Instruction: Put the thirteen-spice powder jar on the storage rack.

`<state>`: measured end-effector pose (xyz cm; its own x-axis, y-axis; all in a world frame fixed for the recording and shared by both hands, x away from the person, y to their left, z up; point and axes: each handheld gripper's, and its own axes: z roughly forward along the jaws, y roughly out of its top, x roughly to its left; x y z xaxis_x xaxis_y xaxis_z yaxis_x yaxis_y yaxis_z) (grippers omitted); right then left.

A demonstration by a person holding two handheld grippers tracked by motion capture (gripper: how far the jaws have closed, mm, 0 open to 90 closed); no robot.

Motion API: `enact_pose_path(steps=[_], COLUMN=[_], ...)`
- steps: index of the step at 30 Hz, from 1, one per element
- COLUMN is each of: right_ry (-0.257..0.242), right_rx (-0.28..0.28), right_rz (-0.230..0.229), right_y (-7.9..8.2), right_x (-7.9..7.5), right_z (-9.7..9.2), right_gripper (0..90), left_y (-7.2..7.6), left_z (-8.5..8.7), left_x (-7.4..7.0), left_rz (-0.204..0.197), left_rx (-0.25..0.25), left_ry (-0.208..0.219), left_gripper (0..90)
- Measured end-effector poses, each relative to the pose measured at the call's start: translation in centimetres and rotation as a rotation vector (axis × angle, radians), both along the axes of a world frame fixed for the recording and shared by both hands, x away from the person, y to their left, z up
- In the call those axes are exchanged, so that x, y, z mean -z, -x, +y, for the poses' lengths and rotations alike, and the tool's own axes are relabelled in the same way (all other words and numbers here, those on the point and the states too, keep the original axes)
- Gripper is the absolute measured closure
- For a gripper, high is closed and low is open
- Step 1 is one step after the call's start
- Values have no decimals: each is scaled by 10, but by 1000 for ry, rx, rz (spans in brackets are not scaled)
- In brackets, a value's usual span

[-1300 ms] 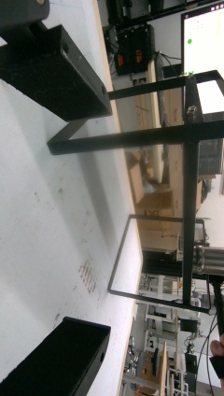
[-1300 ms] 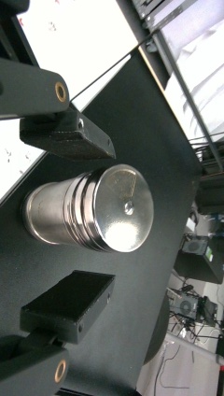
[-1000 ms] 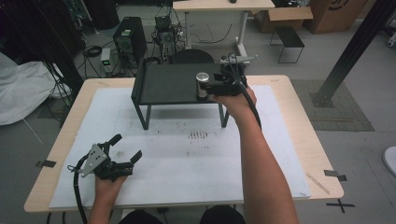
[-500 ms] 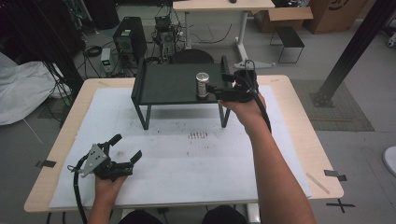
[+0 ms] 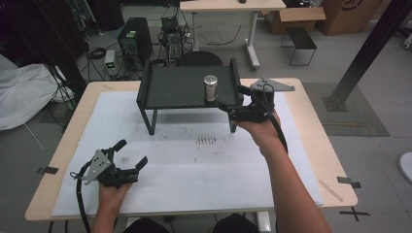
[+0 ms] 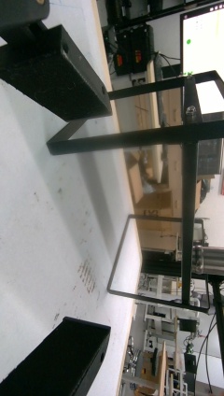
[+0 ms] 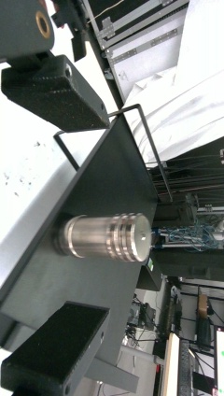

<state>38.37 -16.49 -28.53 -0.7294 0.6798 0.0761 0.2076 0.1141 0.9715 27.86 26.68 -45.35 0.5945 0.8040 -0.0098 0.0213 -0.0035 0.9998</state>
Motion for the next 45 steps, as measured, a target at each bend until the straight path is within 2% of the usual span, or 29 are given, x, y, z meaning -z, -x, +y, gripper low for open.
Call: enact_pose_path(steps=[5,10,17,30,37,45], right_ry=[-3,-32,-68,-56,-66,-55], right_rx=[3,13,45,78,96,96], right_rz=[-14,-31,-26,8,12,20], right_y=[8,15,20,23,23,25], right_x=[13,26,51,102,118,132], right_z=[-6,-11,-17,-21,-21,-19], right_gripper=[49,16,0,0,0,0], left_y=[0,0,0,0,-1,-1], left_z=[0,0,0,0,0,0], left_x=[0,0,0,0,0,0], left_rz=[0,0,2,4,4,2], left_rx=[0,0,0,2,2,1], left_ry=[0,0,0,1,2,1], left_gripper=[4,4,4,4,4,4])
